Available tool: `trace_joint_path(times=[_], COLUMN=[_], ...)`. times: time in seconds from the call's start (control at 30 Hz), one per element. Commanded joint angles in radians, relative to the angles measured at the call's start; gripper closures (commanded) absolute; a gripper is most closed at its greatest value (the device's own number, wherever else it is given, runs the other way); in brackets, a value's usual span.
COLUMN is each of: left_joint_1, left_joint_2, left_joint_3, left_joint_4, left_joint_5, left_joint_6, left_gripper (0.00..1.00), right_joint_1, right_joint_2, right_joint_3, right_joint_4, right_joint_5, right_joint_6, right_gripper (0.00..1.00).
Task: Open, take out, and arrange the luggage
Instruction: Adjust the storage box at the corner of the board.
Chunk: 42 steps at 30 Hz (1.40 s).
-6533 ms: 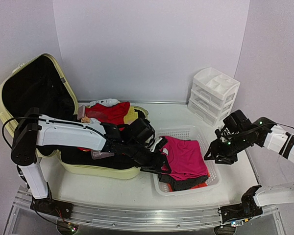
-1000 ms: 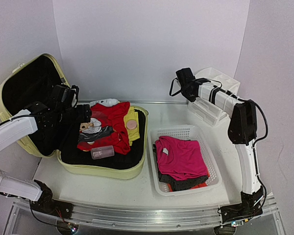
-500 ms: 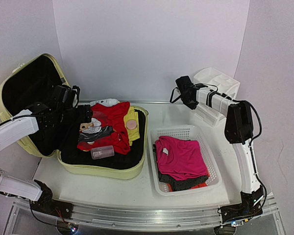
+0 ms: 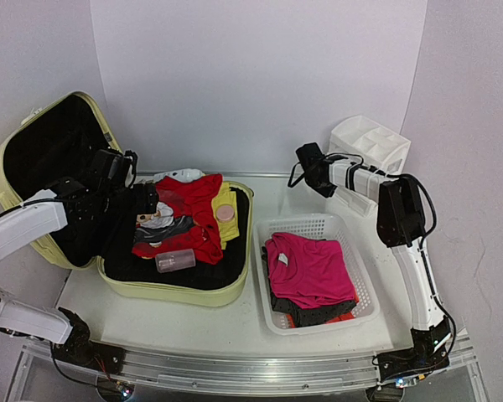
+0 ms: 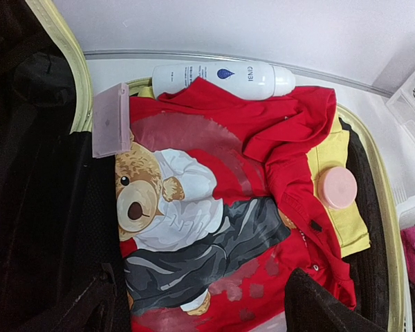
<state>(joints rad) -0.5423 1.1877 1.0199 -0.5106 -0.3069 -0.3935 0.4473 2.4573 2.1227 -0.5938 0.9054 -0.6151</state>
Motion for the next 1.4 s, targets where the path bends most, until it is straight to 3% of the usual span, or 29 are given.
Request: trace_joint_path(times=[0.0, 0.53, 0.9, 1.1, 1.23, 1.37], left_joint_1=[0.004, 0.004, 0.005, 0.005, 0.005, 0.005], left_joint_2=[-0.033, -0.001, -0.003, -0.027, -0.057, -0.092], left_joint_3=[-0.008, 0.001, 0.006, -0.009, -0.024, -0.045], left_joint_4=[0.047, 0.052, 0.055, 0.055, 0.055, 0.055], left_joint_5=[0.003, 0.000, 0.008, 0.016, 0.025, 0.022], left_joint_6=[-0.011, -0.015, -0.018, -0.025, -0.025, -0.030], left_gripper=[0.16, 0.16, 0.16, 0.16, 0.16, 0.16], right_joint_1=[-0.004, -0.024, -0.026, -0.079, -0.136, -0.235], right_joint_2=[-0.022, -0.020, -0.353, -0.452, -0.565, -0.636], right_joint_3=[-0.010, -0.034, -0.158, -0.130, -0.213, -0.281], right_joint_4=[0.046, 0.151, 0.103, -0.055, -0.066, -0.066], right_joint_5=[0.019, 0.091, -0.144, -0.205, -0.270, -0.373], right_joint_6=[0.023, 0.032, 0.265, 0.499, 0.688, 0.858], right_gripper=[0.50, 0.43, 0.42, 0.42, 0.31, 0.27])
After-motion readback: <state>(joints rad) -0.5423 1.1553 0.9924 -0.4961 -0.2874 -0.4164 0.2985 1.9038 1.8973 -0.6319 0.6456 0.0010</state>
